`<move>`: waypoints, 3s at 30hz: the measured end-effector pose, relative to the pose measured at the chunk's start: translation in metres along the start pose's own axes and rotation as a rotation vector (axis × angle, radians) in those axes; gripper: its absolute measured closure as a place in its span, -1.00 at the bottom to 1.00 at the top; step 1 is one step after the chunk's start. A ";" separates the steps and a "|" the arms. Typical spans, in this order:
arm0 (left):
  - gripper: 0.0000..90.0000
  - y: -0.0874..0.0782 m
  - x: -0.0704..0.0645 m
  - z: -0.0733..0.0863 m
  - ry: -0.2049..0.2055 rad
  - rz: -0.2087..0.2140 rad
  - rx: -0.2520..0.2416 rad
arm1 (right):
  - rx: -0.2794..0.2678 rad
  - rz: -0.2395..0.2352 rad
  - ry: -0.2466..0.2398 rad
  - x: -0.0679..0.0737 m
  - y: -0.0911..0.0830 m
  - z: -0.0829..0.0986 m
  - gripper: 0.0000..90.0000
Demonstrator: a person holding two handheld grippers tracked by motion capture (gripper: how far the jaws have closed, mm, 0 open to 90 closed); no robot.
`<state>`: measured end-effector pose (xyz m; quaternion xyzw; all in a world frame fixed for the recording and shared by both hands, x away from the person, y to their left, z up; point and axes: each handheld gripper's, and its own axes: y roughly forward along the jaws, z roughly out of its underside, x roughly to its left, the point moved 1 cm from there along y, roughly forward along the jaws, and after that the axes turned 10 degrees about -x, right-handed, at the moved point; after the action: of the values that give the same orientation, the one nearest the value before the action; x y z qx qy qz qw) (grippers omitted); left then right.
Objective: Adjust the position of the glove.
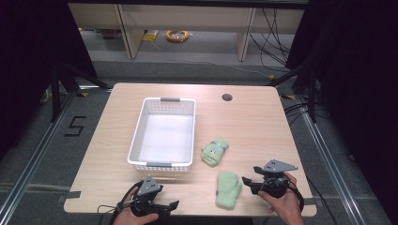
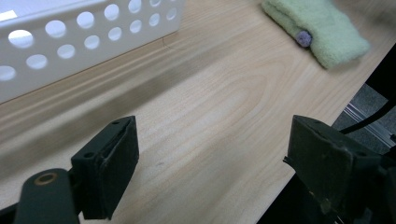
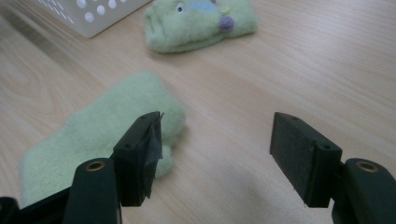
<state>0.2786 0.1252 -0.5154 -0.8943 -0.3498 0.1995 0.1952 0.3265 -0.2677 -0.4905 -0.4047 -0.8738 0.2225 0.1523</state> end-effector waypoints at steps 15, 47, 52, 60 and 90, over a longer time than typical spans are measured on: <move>-0.65 0.001 -0.002 0.000 -0.002 0.006 -0.008 | -0.017 -0.035 -0.022 0.002 0.002 0.000 -0.17; -0.37 0.042 -0.059 -0.023 0.052 0.170 0.006 | 0.025 -0.164 -0.143 0.027 0.041 -0.037 0.27; -0.32 0.061 -0.071 -0.027 0.085 0.200 0.015 | 0.063 -0.176 -0.155 0.027 0.052 -0.040 0.37; -0.15 0.086 -0.086 -0.034 0.157 0.219 0.035 | 0.107 -0.201 -0.172 0.027 0.062 -0.038 0.50; 0.99 0.097 -0.079 -0.043 0.230 0.185 0.096 | 0.124 -0.215 -0.052 0.020 0.060 -0.029 0.96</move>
<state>0.2997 -0.0053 -0.5086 -0.9294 -0.2312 0.1293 0.2572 0.3654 -0.2100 -0.4947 -0.2924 -0.9004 0.2690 0.1772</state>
